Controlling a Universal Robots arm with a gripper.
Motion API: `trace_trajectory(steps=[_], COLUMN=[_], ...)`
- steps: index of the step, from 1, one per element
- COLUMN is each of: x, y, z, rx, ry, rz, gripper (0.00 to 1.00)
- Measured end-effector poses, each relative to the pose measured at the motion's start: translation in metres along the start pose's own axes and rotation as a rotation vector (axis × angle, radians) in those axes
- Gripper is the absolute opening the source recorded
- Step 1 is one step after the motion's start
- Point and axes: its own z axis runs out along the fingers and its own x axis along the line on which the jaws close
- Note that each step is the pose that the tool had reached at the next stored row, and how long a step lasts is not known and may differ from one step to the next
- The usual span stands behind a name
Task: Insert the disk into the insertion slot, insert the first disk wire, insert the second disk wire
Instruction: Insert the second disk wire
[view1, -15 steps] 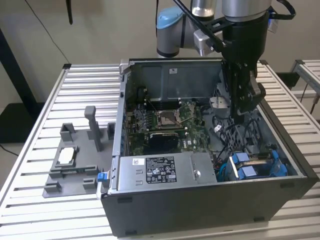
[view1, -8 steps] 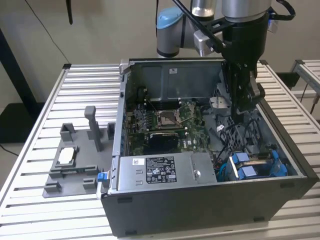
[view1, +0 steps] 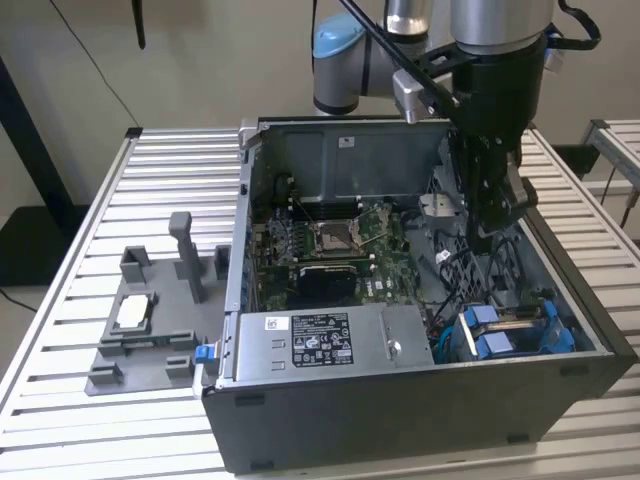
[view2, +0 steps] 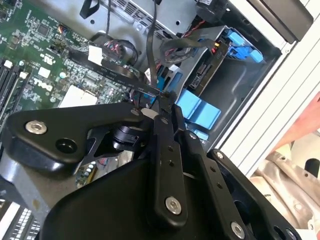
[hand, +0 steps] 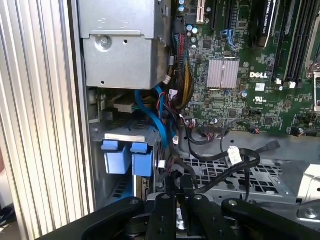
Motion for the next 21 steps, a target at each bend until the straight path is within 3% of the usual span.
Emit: trace_trajectory(steps=[8, 16, 17, 21], x=[0.0181, 0.0371, 0.0387, 0.0400], y=[-0.0078, -0.0152, -0.0159, -0.0174], z=[0.0066, 0.0118, 0.0125, 0.0134], rx=[-0.0028, -0.0074, -0.0074, -0.0058], ry=[-0.0178, -0.0281, -0.0321, -0.1007], rz=[0.004, 0.006, 0.007, 0.023], gripper=[0.16, 0.16, 0.16, 0.16])
